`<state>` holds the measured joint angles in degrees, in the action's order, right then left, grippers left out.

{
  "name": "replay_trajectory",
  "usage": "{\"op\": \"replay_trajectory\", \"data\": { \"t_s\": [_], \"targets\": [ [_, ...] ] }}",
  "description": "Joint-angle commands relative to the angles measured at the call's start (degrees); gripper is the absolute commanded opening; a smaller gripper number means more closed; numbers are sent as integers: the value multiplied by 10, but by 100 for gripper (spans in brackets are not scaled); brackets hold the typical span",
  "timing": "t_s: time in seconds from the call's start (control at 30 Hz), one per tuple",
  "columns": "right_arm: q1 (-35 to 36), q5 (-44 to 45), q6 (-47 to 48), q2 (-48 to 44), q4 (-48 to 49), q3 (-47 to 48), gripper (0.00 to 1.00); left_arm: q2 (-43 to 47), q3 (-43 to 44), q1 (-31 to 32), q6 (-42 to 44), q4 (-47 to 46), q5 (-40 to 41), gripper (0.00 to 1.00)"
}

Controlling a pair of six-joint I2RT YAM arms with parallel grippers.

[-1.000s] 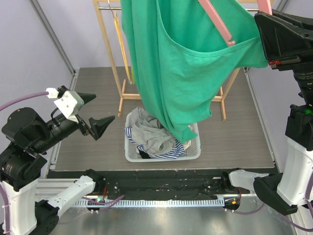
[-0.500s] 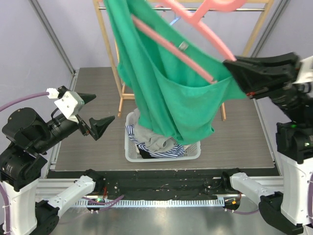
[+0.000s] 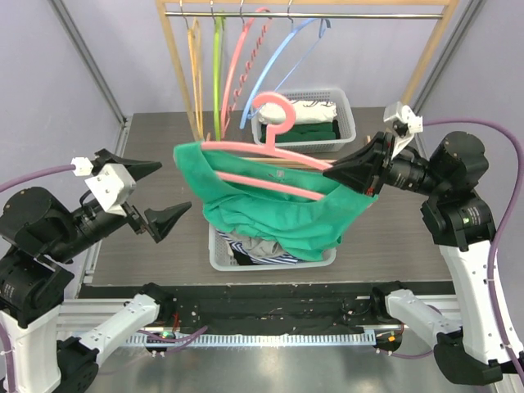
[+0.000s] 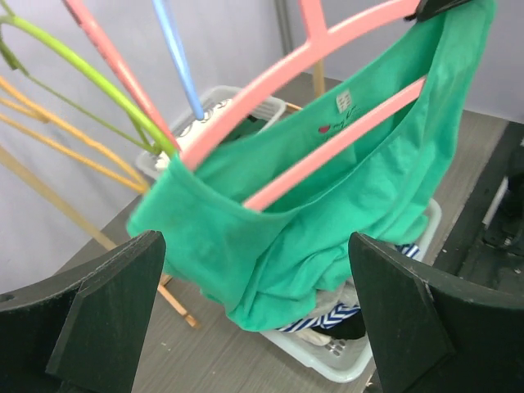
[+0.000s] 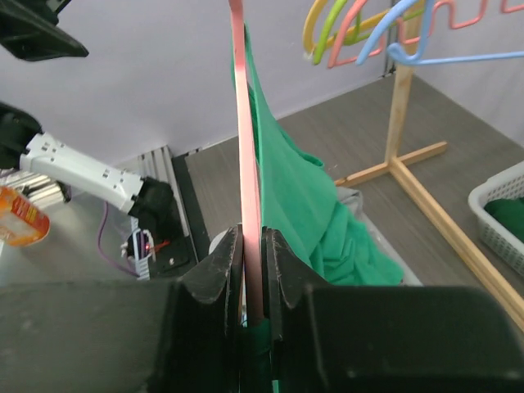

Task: Remove the tank top from the hanger
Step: Pick up the hanger from the clothesline, then remove the tank top from the hanger.

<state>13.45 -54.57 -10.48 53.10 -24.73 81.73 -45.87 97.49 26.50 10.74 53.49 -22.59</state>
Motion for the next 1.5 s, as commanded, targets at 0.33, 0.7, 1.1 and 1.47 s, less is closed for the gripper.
{"op": "replay_trajectory", "data": {
  "t_s": [0.33,0.7,1.1,1.47],
  "targets": [
    [20,-56,151,-39,-96,15,1,-151,97,-3,67,44,-204,100],
    [28,-56,158,-23,-102,50,1,-295,243,12,156,284,-349,98],
    [30,-58,136,-19,-75,56,1,-294,227,66,156,275,-315,33],
    [29,22,125,-24,-51,39,38,-266,183,90,118,158,-185,8]
  ]
}}
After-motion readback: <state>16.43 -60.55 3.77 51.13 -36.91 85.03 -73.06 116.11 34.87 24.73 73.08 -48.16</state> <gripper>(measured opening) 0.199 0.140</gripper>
